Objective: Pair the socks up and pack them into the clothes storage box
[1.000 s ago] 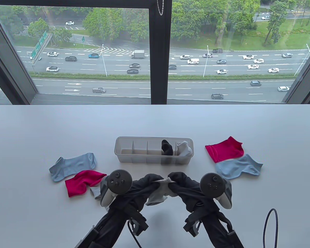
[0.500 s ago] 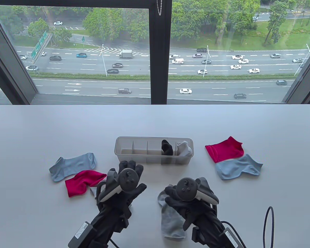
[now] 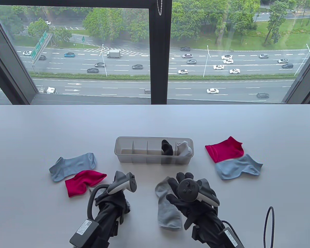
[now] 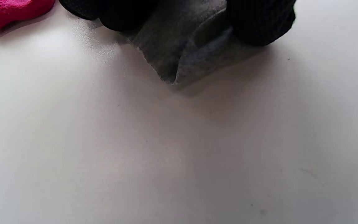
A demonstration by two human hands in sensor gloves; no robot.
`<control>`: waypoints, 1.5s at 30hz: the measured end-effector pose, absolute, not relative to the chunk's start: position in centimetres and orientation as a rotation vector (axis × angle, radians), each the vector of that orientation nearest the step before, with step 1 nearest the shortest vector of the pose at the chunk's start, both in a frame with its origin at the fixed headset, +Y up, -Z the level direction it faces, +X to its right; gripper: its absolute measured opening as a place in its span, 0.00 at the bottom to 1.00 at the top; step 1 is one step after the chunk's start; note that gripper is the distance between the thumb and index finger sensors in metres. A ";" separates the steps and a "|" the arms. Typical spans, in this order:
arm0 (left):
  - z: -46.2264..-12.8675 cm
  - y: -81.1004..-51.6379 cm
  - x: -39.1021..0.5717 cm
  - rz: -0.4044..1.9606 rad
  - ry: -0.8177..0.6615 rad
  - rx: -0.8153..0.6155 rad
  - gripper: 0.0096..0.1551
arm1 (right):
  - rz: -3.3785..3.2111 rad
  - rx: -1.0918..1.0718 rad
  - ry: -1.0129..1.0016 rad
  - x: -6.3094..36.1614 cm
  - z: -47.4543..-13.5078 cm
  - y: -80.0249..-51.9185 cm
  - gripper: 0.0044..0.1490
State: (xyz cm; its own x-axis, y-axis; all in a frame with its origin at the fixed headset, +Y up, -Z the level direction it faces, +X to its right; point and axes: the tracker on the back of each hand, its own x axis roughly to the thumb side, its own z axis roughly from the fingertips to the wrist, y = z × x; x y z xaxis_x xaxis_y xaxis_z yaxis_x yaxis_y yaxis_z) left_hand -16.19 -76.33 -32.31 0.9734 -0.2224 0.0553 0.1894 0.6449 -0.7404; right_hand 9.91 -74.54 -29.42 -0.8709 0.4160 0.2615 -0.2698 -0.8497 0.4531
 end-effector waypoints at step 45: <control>-28.7 -68.9 -10.9 0.712 -0.535 0.034 0.20 | 1.921 0.479 0.374 11.3 -29.7 -71.7 0.49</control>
